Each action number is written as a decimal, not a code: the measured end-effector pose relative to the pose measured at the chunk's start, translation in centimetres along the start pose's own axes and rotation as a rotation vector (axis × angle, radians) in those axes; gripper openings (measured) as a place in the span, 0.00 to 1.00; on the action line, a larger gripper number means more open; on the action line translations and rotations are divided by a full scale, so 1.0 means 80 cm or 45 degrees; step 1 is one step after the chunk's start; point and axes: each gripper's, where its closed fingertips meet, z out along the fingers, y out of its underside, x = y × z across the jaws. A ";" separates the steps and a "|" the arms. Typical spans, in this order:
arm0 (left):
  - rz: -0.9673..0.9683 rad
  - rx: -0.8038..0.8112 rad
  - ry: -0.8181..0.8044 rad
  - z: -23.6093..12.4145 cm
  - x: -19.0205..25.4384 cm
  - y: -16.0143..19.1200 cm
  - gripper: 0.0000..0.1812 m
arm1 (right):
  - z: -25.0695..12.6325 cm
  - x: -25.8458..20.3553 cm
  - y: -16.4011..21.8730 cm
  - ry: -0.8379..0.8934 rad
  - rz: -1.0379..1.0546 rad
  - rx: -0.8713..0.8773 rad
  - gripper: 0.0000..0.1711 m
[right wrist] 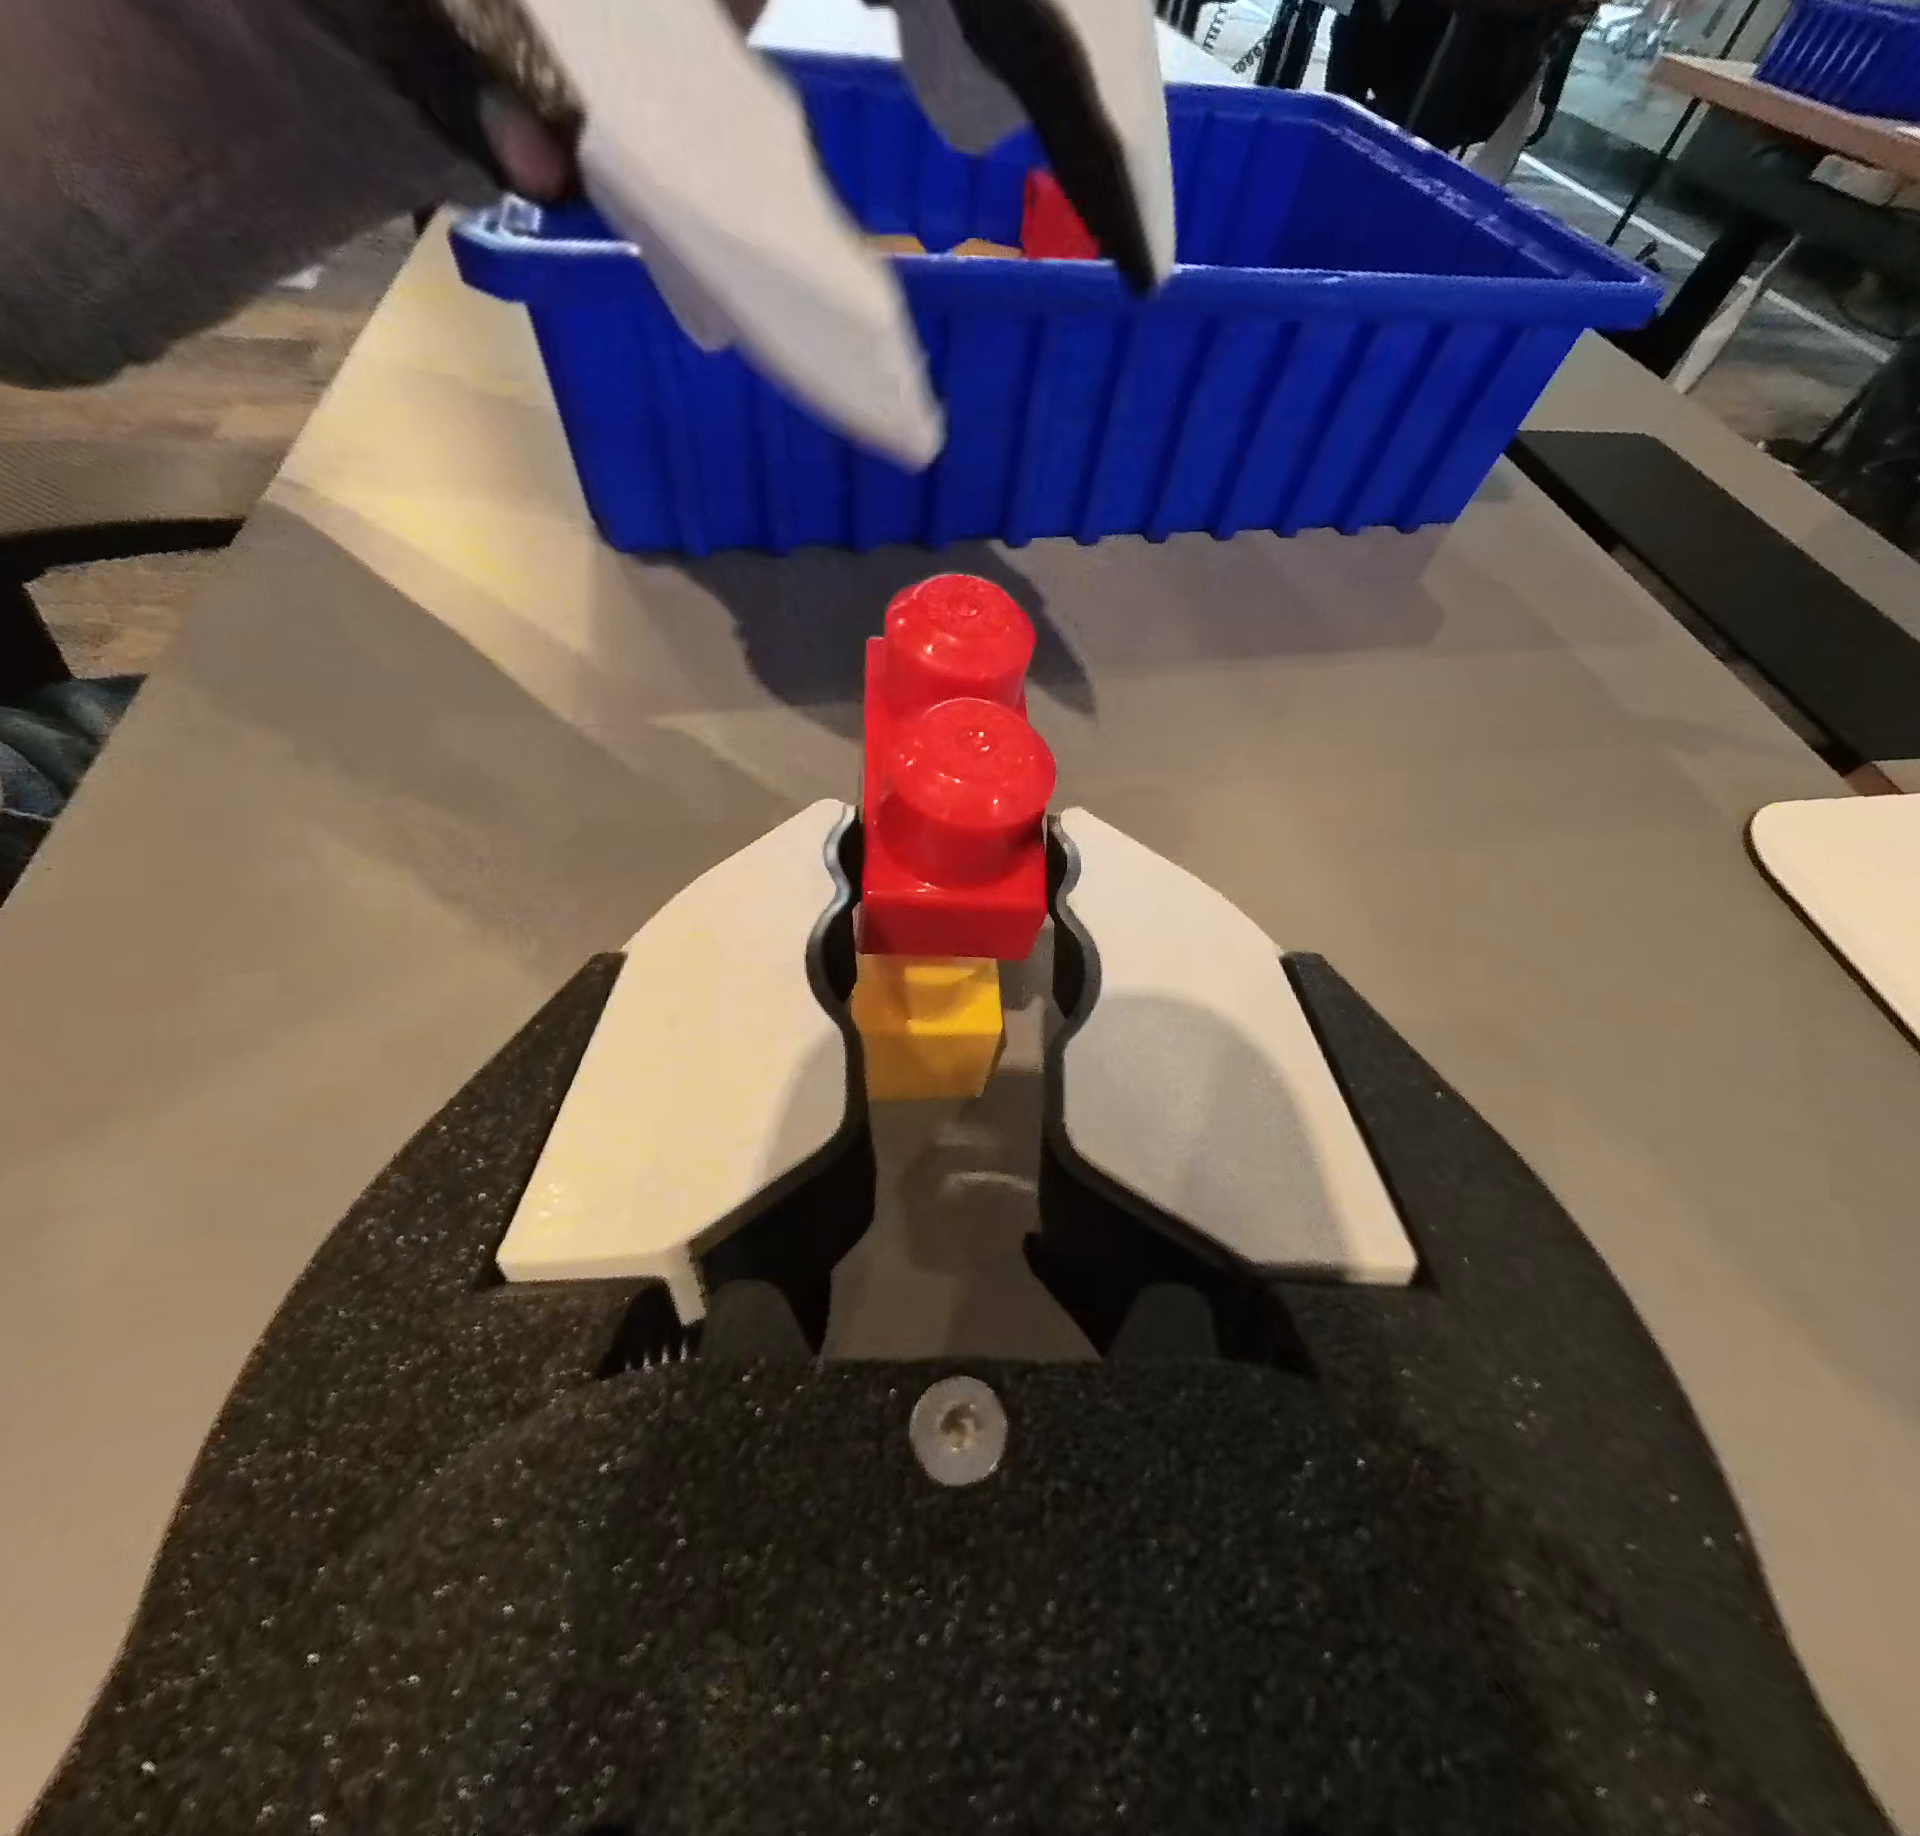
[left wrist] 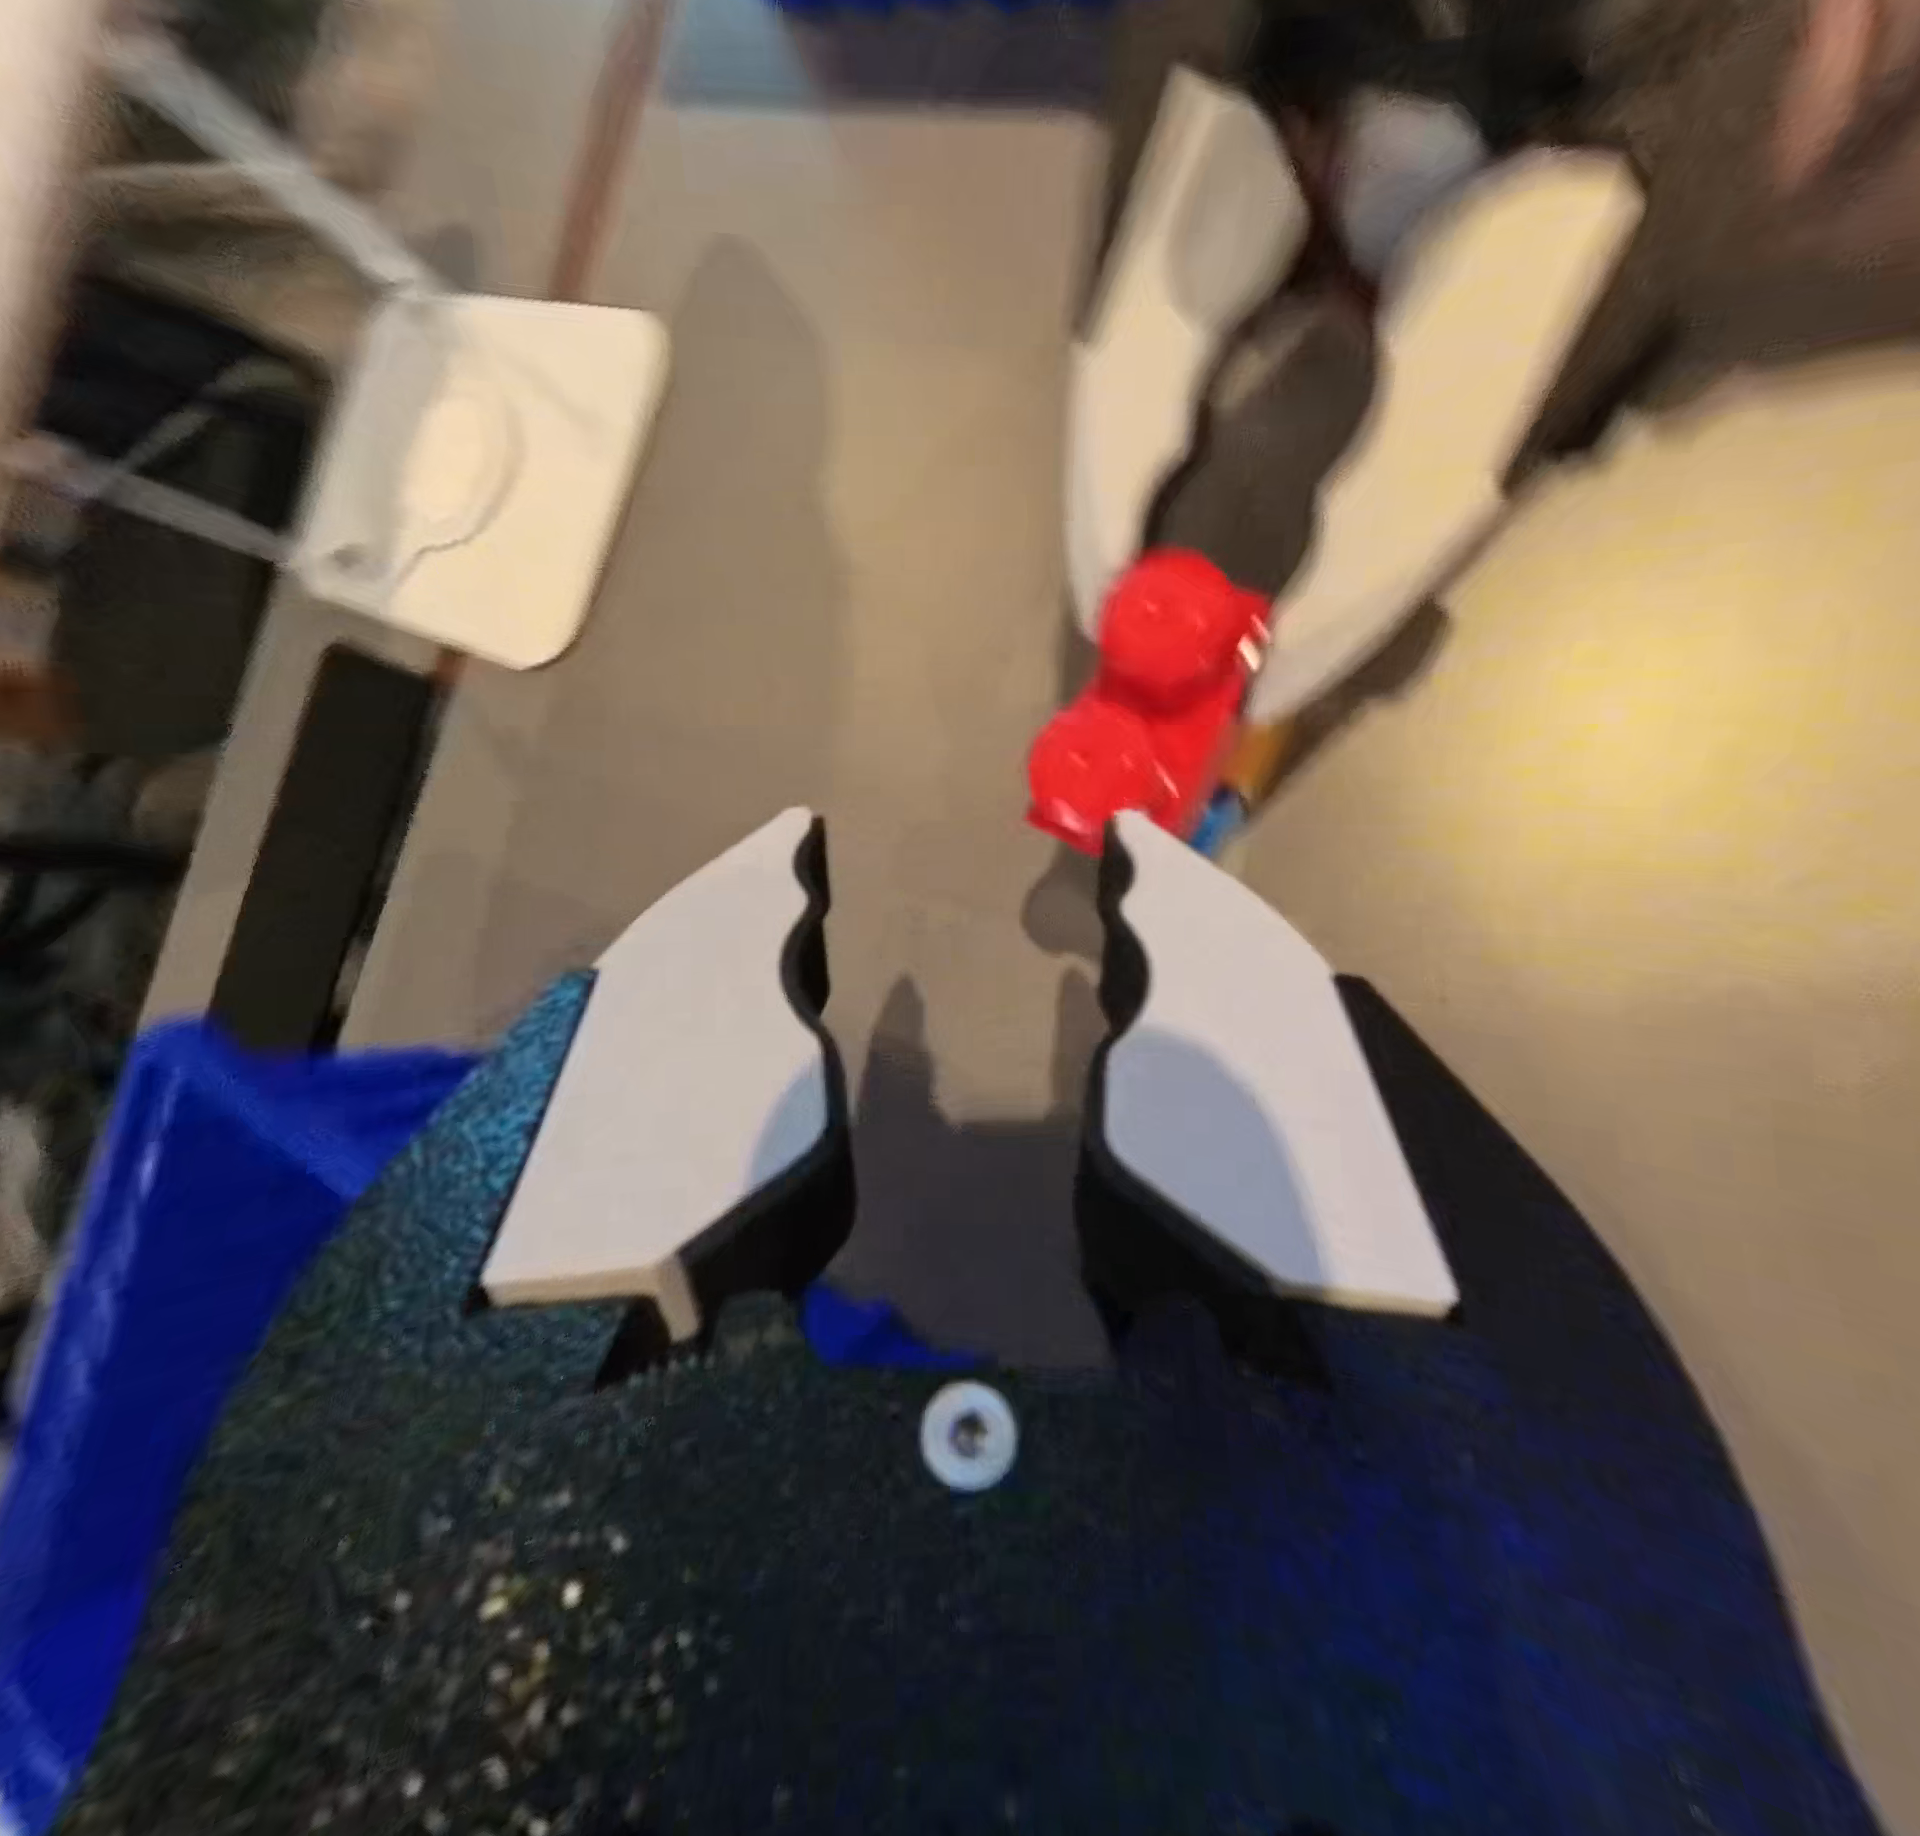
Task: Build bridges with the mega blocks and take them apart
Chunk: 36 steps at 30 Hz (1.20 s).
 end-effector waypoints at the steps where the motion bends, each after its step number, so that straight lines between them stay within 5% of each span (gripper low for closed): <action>1: -0.143 0.086 -0.090 -0.007 -0.004 -0.009 0.22 | 0.001 0.000 0.001 0.003 -0.004 -0.007 0.19; 7: -0.358 0.430 -0.344 -0.028 0.001 -0.025 0.19 | 0.006 -0.002 0.008 0.013 -0.019 -0.053 0.19; 12: -0.498 0.552 -0.281 -0.014 0.004 -0.021 0.15 | 0.009 -0.003 0.016 -0.009 -0.010 -0.085 0.20; 15: -0.478 0.555 -0.212 -0.002 0.014 -0.015 0.00 | 0.013 -0.005 0.024 -0.026 -0.009 -0.106 0.20; 36: -0.518 0.291 -0.019 0.067 0.044 0.012 0.00 | 0.015 -0.008 0.027 -0.034 -0.047 -0.108 0.20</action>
